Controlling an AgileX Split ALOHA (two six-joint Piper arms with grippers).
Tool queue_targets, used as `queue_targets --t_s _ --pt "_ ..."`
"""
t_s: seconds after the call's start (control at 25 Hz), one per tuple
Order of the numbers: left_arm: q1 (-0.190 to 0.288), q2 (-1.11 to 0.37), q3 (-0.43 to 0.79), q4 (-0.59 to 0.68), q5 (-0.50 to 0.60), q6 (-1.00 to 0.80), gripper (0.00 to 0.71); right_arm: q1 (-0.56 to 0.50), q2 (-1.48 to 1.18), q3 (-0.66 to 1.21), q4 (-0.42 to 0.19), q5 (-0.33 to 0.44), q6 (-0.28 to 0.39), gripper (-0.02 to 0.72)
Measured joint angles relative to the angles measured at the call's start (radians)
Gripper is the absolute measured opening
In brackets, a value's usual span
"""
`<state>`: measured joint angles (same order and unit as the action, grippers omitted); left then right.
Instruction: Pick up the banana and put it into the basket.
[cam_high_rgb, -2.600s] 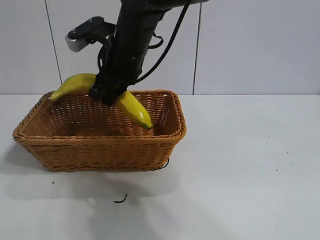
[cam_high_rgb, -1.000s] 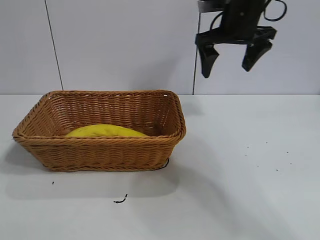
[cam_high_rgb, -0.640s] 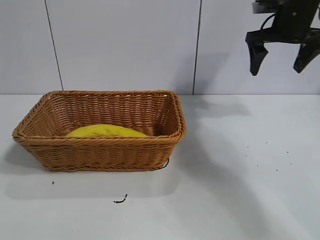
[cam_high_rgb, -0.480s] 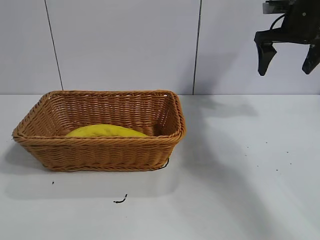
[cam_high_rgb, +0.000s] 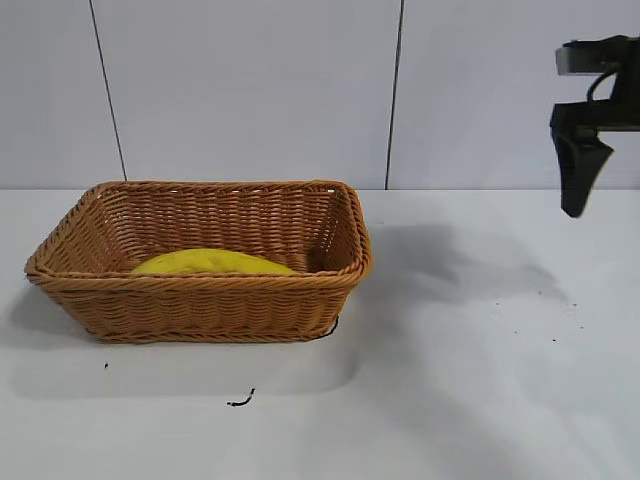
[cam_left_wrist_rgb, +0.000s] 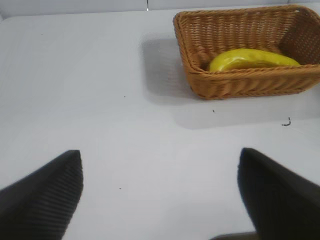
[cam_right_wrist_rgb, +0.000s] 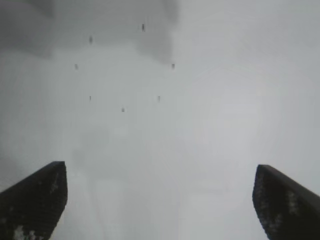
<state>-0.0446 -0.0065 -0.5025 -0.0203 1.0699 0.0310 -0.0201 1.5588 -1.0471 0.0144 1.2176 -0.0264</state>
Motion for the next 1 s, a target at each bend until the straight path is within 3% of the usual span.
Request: queue_targets --t_s 0.2,0.48,1.0 --pt "0.000 0.000 0.000 0.000 0.000 0.000 0.635 0.000 -0.286 0.254 0.000 -0.036 0.000 0.689" --pt "0.000 0.000 0.000 0.000 0.000 0.000 0.635 0.000 -0.716 0.503 0.000 -0.196 -0.038 0.689" --pt "0.000 0.000 0.000 0.000 0.000 0.000 0.635 0.000 -1.378 0.548 0.002 -0.194 -0.048 0.689"
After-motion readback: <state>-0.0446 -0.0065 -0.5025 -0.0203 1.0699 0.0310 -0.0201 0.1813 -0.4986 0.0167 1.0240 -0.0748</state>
